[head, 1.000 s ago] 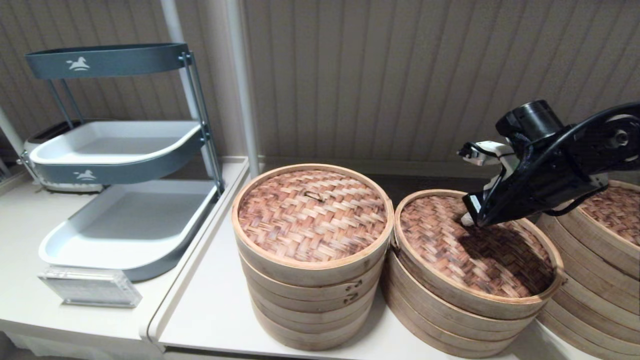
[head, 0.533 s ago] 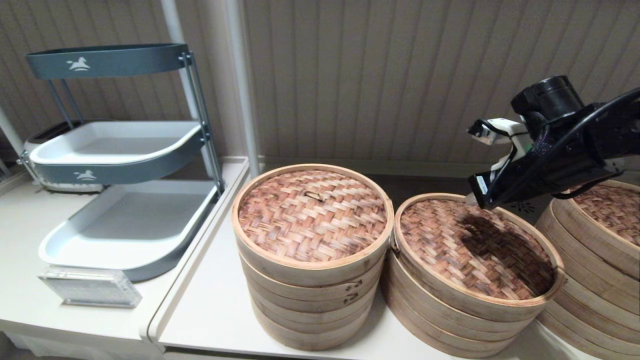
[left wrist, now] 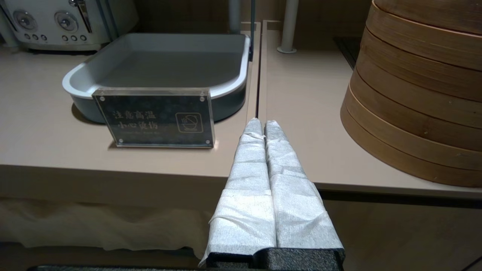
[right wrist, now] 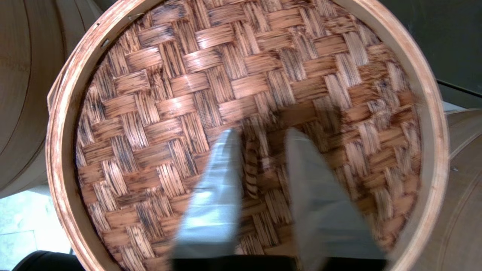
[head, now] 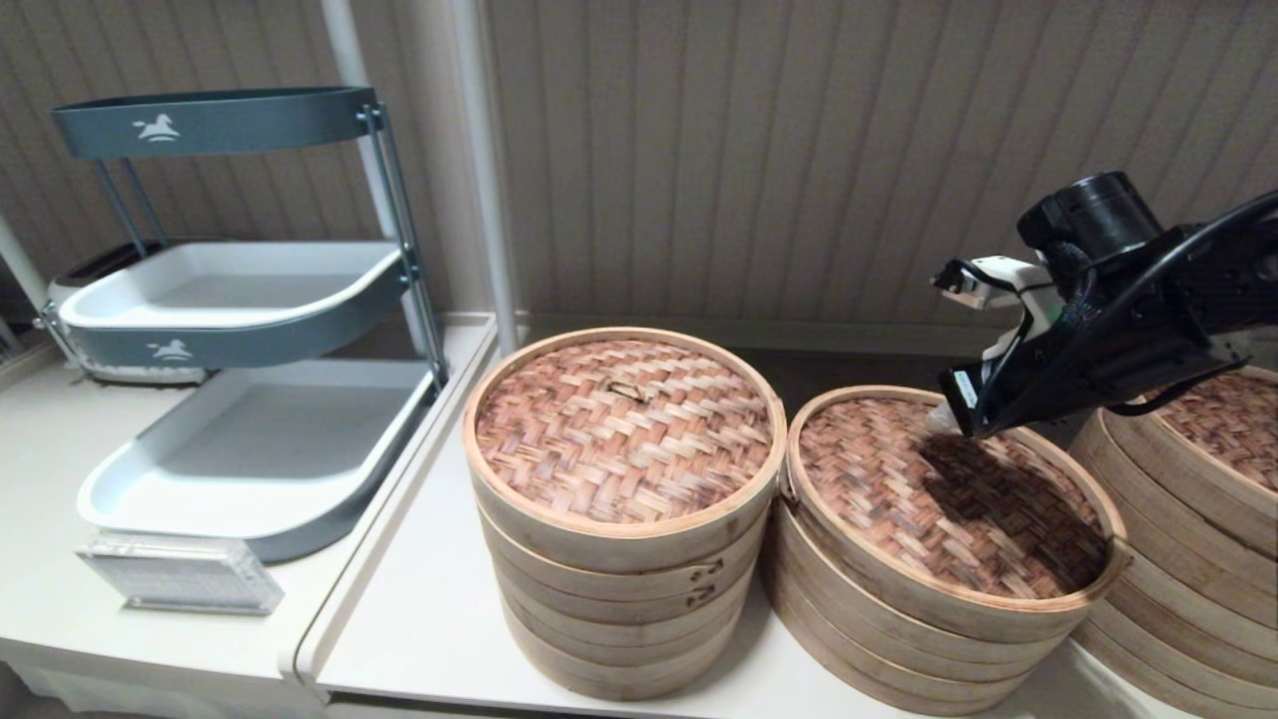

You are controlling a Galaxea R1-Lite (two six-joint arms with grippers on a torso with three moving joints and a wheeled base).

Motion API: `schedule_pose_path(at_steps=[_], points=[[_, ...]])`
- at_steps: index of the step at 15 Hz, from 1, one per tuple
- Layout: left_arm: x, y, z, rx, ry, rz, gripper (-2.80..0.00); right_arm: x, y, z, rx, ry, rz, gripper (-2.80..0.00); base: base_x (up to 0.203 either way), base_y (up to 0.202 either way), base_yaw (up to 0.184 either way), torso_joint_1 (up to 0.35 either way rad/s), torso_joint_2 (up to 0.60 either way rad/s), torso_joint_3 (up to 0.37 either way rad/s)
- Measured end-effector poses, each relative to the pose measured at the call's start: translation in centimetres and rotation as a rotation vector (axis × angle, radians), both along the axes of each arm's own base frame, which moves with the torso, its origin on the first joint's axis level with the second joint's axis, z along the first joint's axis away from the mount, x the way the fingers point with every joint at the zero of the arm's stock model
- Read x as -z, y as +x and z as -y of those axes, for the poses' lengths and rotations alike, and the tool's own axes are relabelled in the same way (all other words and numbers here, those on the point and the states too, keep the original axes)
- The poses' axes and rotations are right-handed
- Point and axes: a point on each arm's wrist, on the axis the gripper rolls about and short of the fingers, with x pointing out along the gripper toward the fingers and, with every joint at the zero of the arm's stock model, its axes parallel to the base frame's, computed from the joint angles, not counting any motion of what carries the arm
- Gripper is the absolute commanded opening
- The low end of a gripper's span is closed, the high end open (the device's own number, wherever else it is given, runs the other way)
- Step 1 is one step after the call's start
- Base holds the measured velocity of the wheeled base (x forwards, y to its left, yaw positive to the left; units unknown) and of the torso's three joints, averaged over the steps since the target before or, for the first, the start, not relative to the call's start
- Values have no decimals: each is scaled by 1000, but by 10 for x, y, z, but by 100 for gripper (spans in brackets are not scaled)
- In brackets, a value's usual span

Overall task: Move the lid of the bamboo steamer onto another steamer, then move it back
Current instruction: Pick up the steamer

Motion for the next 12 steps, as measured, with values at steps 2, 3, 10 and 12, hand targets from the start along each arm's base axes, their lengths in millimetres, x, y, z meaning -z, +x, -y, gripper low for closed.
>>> schedule_pose_path(at_steps=[2, 3, 10, 12], points=[[0, 0, 0, 0, 0, 0, -280, 5, -1, 0, 1, -2, -18, 0, 0, 0, 0, 0, 0, 0], [0, 0, 0, 0, 0, 0, -280, 8, -1, 1, 1, -3, -26, 0, 0, 0, 0, 0, 0, 0], [0, 0, 0, 0, 0, 0, -280, 17, -2, 2, 3, -11, -59, 0, 0, 0, 0, 0, 0, 0], [0, 0, 0, 0, 0, 0, -280, 17, -2, 2, 3, -11, -60, 0, 0, 0, 0, 0, 0, 0]])
